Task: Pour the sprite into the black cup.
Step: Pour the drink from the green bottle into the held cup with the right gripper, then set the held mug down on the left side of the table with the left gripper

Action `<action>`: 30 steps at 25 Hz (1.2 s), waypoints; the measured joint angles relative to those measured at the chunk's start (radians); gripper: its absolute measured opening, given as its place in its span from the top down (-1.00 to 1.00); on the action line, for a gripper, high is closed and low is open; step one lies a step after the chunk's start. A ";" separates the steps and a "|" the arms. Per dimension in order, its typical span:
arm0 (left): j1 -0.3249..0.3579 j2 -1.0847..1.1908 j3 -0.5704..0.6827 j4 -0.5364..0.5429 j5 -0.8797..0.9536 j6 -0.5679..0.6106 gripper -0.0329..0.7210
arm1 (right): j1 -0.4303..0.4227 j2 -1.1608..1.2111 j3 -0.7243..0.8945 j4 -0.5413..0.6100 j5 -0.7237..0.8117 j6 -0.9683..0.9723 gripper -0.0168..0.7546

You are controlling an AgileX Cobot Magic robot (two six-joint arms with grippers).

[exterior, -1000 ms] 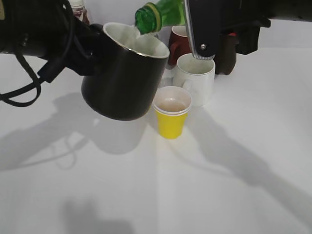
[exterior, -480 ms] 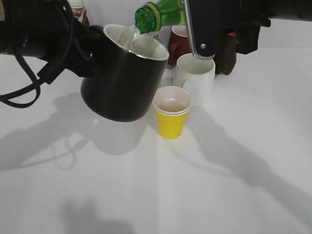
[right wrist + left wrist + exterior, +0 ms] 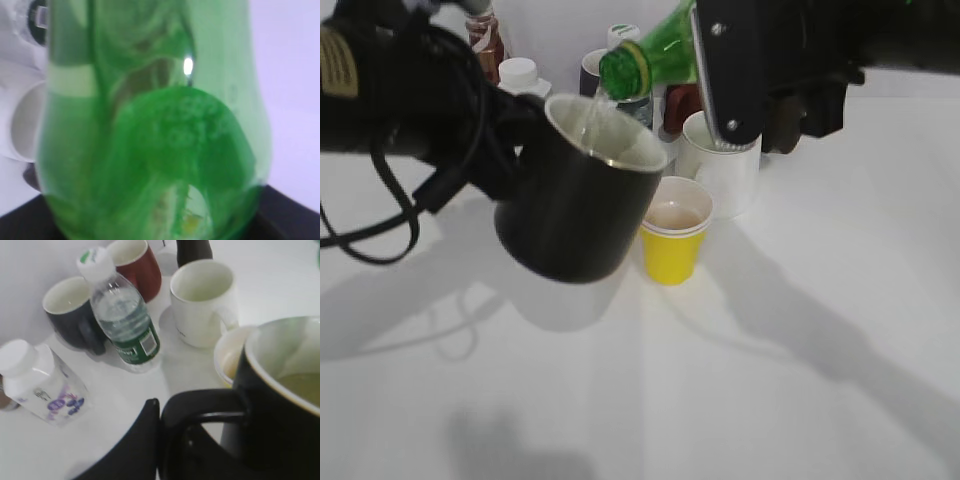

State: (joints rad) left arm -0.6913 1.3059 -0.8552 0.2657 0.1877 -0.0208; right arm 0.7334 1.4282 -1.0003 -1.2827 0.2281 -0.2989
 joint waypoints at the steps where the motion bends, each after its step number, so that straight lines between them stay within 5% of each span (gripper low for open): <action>1: 0.000 0.000 0.014 -0.001 -0.012 0.000 0.80 | 0.000 0.004 0.002 0.005 0.000 0.000 -0.13; 20: 0.000 0.000 0.161 -0.003 -0.279 0.003 0.80 | 0.000 0.015 0.100 0.143 0.007 0.013 -0.13; 30: 0.031 0.000 0.161 -0.003 -0.370 0.003 0.80 | -0.014 0.008 0.106 0.382 -0.127 0.394 -0.13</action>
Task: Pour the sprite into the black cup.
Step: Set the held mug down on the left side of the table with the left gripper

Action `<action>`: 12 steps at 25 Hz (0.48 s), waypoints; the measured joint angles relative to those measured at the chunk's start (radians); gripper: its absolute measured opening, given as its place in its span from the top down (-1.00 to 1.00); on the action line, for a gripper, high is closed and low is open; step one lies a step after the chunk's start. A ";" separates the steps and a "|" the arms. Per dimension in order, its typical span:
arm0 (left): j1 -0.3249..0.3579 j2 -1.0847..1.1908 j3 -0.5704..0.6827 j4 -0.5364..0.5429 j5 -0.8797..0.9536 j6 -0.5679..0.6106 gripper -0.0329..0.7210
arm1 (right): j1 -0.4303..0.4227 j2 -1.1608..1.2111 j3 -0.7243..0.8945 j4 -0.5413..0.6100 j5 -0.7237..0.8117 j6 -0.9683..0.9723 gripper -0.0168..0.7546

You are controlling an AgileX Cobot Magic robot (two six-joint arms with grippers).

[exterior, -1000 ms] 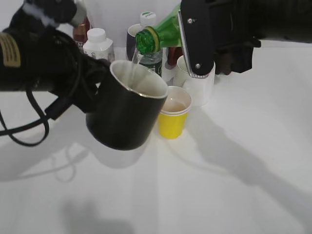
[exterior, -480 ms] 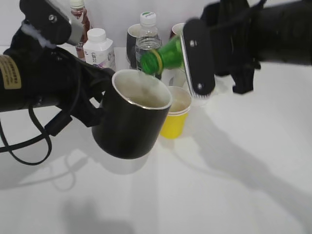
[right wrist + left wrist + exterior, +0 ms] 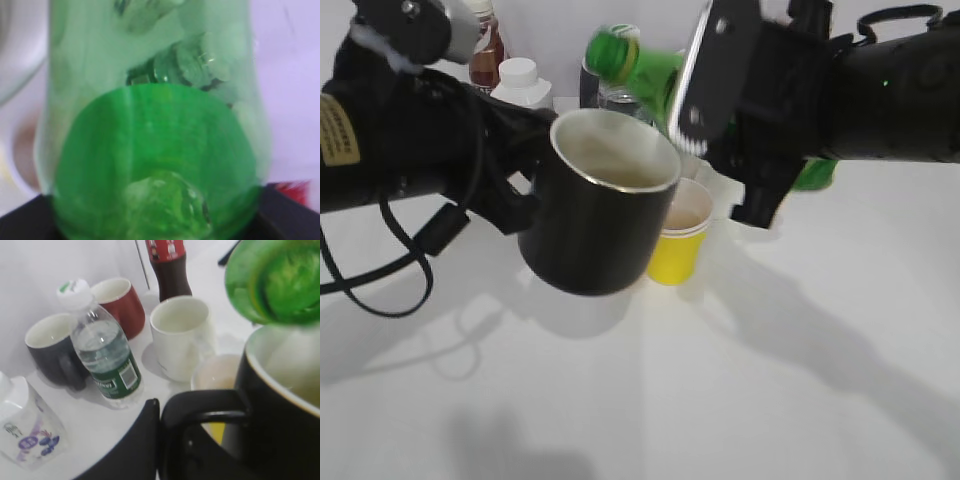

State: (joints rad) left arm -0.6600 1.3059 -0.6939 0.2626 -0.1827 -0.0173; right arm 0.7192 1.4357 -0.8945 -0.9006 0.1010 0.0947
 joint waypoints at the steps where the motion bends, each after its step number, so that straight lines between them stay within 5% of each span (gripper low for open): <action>1: 0.016 0.000 0.003 0.000 -0.010 0.000 0.80 | -0.012 -0.011 0.002 0.017 -0.026 0.077 -0.13; 5: 0.113 0.000 0.092 -0.013 -0.196 0.001 0.80 | -0.118 -0.064 0.002 0.046 -0.114 0.275 -0.13; 12: 0.349 0.076 0.314 -0.215 -0.668 0.001 0.80 | -0.439 -0.078 0.067 0.226 -0.357 0.400 -0.13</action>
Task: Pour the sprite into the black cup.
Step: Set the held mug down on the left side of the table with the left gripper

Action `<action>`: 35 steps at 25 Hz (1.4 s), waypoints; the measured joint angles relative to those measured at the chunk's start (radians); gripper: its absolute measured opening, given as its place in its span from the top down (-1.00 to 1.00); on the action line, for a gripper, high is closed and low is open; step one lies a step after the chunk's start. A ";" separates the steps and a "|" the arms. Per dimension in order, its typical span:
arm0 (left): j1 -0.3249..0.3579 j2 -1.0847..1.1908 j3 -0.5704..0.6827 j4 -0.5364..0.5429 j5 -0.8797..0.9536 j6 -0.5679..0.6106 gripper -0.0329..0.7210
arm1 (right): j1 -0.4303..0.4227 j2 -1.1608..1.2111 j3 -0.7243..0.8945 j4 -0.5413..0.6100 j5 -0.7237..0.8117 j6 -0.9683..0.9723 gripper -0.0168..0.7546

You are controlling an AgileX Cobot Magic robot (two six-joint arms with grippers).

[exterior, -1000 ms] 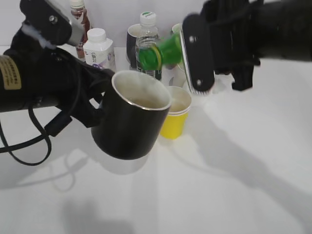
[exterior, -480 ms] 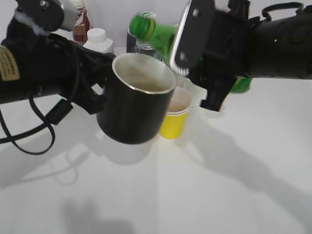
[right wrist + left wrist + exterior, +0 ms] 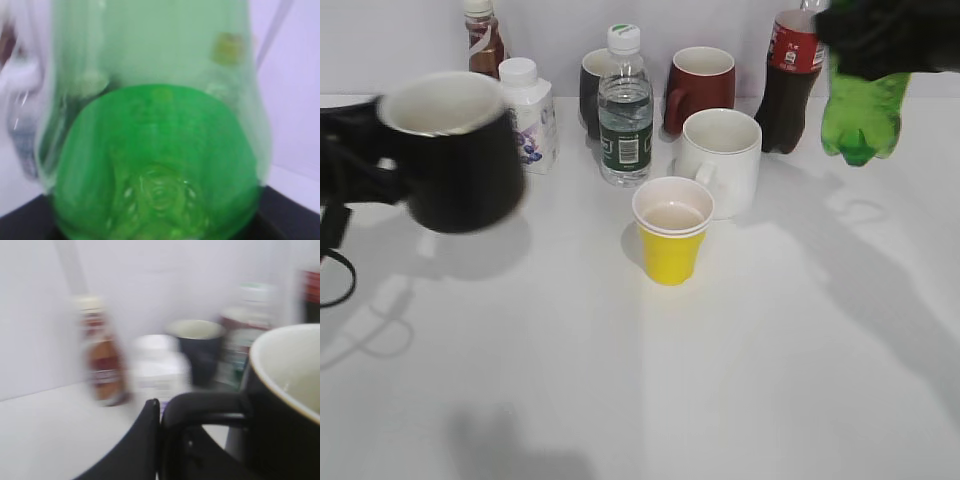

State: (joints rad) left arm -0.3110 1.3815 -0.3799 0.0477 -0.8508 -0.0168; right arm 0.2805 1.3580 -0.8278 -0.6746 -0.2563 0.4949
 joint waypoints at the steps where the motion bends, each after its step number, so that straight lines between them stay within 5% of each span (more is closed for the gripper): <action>1: 0.026 0.034 0.008 -0.017 -0.060 0.000 0.80 | -0.031 0.001 0.020 0.032 -0.055 0.001 -0.13; 4: 0.078 0.144 0.012 -0.048 -0.196 0.000 0.80 | -0.065 0.018 0.058 0.089 -0.118 -0.024 -0.13; 20: 0.081 0.484 0.010 -0.072 -0.364 -0.015 0.80 | -0.068 0.099 0.110 0.140 -0.277 -0.088 -0.13; 28: 0.081 0.484 0.047 -0.053 -0.372 -0.016 0.38 | -0.068 0.099 0.110 0.152 -0.273 -0.088 -0.13; 35: 0.081 0.439 0.113 -0.048 -0.375 -0.019 0.29 | -0.069 0.140 0.121 0.267 -0.295 -0.159 -0.13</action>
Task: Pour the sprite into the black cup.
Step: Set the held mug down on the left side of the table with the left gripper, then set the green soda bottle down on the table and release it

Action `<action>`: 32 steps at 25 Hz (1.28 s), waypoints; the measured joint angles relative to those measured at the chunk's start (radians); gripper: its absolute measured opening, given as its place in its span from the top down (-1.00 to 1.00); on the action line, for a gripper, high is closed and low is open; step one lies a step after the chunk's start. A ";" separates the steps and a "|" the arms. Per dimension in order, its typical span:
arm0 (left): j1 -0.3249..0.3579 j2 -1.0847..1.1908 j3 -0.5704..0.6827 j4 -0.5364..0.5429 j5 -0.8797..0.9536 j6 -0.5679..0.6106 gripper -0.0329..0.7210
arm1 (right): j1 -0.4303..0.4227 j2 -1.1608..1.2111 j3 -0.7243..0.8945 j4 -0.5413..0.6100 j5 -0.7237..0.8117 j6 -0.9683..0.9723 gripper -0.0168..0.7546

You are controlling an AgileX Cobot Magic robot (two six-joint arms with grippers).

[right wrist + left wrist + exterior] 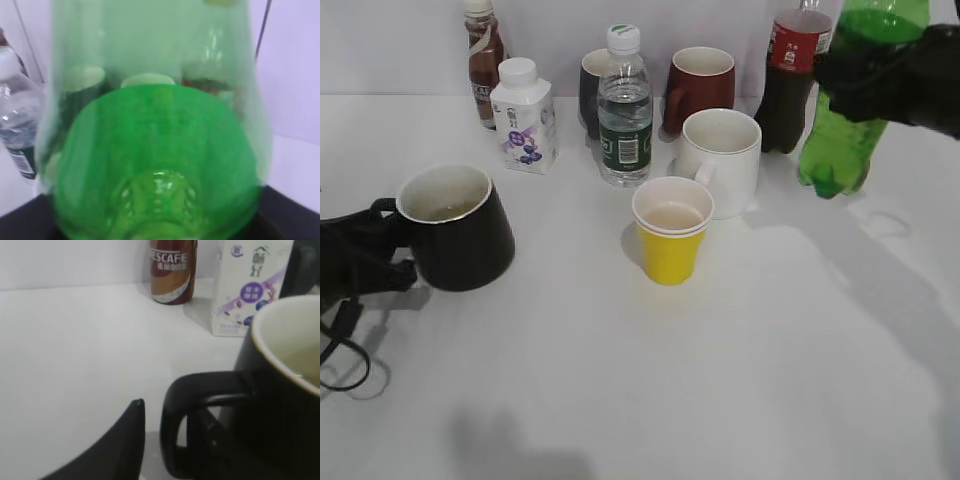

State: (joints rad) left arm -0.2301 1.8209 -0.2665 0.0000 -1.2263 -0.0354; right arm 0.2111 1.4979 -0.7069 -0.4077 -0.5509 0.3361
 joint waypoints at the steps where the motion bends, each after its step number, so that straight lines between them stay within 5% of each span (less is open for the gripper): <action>1: 0.000 -0.015 0.015 0.000 0.003 0.000 0.28 | 0.000 0.019 0.020 0.044 -0.042 -0.031 -0.13; 5: 0.000 -0.078 0.067 0.000 0.012 0.000 0.28 | 0.000 0.090 0.122 0.227 -0.212 -0.162 -0.13; 12: 0.000 -0.164 0.107 0.015 0.015 0.000 0.28 | 0.000 0.151 0.206 0.234 -0.352 -0.267 -0.13; 16: 0.000 -0.203 0.110 0.023 0.016 0.000 0.28 | 0.000 0.151 0.209 0.213 -0.377 -0.281 -0.62; 21: 0.000 -0.343 0.111 0.018 0.065 0.000 0.28 | 0.000 0.094 0.183 0.227 -0.374 -0.324 -0.74; 25: 0.000 -0.608 0.084 -0.016 0.421 0.000 0.28 | 0.000 -0.086 0.069 0.209 -0.152 -0.265 -0.74; 28: 0.000 -0.862 -0.028 -0.036 0.901 0.000 0.28 | 0.005 -0.245 -0.017 0.138 0.049 -0.204 -0.74; 32: 0.000 -1.177 -0.199 -0.018 1.319 0.000 0.11 | 0.049 -0.442 -0.048 0.100 0.267 -0.186 -0.74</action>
State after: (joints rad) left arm -0.2301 0.6438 -0.4651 -0.0181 0.0930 -0.0354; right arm 0.2597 1.0560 -0.7546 -0.3081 -0.2838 0.1506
